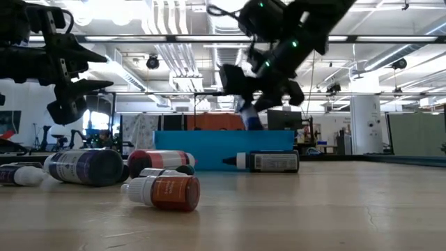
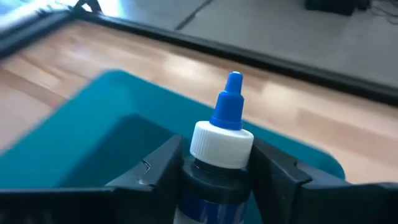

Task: Pick & Place food coloring
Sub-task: Put the large blue food coloring bottle into the bin

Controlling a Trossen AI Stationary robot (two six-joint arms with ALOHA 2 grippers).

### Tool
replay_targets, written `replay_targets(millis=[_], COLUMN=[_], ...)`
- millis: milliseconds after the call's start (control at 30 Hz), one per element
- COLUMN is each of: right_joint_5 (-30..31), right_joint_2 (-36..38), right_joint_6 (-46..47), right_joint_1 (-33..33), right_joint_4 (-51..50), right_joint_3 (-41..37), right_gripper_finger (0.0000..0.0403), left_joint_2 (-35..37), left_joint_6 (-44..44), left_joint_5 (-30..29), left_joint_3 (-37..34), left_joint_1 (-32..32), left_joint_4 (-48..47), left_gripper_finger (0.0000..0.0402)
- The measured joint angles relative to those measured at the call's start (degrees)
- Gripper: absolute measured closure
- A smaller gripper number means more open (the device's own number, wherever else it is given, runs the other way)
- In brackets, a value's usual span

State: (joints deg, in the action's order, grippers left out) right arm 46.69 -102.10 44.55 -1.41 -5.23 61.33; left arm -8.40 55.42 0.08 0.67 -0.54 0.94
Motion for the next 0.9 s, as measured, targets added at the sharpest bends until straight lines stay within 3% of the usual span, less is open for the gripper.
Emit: replay_targets(millis=[300,633,900], right_joint_5=[0.00,-3.53,-3.75], right_joint_2=[0.05,1.39,2.38], right_joint_6=[7.51,3.88,10.78], right_joint_1=[0.02,3.02,7.05], right_joint_4=[0.12,-0.23,-6.40], right_joint_3=[-7.85,-6.00,-5.99], right_gripper_finger=[0.0247,0.0227,0.0239], left_joint_2=[0.00,0.00,-0.03], left_joint_6=[2.21,3.58,3.17], left_joint_5=[-0.02,-0.22,-1.55], left_joint_3=[0.00,0.00,0.00], left_joint_1=[0.00,-0.04,-0.04], left_joint_4=[0.10,0.17,0.12], left_gripper_finger=[0.0241,0.0241,0.0241])
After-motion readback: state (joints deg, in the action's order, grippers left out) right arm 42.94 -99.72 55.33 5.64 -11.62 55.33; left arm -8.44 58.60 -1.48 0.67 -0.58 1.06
